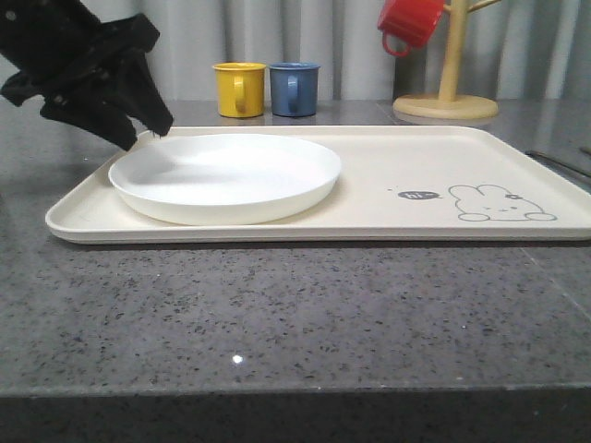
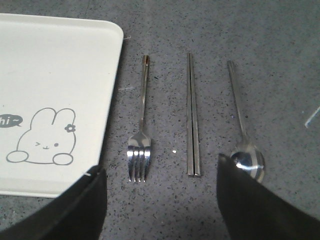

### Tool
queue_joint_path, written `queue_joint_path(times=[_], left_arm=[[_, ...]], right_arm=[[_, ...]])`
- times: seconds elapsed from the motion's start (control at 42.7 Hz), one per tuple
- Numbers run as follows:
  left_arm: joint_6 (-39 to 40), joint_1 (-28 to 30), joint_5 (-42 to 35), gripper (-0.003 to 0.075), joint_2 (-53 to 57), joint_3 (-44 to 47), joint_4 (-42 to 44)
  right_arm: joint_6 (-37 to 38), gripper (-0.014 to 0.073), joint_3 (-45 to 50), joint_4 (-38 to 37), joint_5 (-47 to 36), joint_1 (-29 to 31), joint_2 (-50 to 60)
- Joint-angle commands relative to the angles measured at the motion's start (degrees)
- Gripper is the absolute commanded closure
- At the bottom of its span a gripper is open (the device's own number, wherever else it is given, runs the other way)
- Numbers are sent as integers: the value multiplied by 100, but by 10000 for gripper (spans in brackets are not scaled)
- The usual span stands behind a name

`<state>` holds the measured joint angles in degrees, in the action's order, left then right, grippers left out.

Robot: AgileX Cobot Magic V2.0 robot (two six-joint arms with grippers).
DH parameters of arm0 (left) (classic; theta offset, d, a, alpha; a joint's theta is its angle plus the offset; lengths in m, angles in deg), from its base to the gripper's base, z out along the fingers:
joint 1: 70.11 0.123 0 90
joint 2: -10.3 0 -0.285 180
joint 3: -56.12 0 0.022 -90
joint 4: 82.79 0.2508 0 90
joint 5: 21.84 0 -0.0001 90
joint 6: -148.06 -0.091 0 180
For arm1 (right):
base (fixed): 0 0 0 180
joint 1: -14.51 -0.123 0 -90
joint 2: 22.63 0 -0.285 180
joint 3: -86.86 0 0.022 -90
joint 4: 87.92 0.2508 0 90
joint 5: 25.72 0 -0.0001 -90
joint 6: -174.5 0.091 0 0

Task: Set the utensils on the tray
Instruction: 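Set the plate on the tray and withdraw the left gripper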

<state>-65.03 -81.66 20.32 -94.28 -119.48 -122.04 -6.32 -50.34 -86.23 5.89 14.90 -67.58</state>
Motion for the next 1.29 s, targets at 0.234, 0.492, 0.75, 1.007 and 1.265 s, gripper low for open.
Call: queue_joint_path(times=[0.234,0.492,0.75,1.007,1.265], left_arm=[[1229,-1340,443,331,1658,-157,2170],[2458,-2506,375,331,2953,616,3462],[2468,-2592,399,331,3974,1468,3425],[2468,-2592,396,331,4161,1579,3425],[2468,-2592,381,331,4139,1579,3425]], right_arm=[[-23,97,-180,-69,-390,26,-22],[-23,97,-180,-57,-401,26,-22],[-23,97,-180,-17,-429,26,-22],[-28,97,-1100,-17,650,13,-687],[-41,132,-2289,278,2034,13,-2204]])
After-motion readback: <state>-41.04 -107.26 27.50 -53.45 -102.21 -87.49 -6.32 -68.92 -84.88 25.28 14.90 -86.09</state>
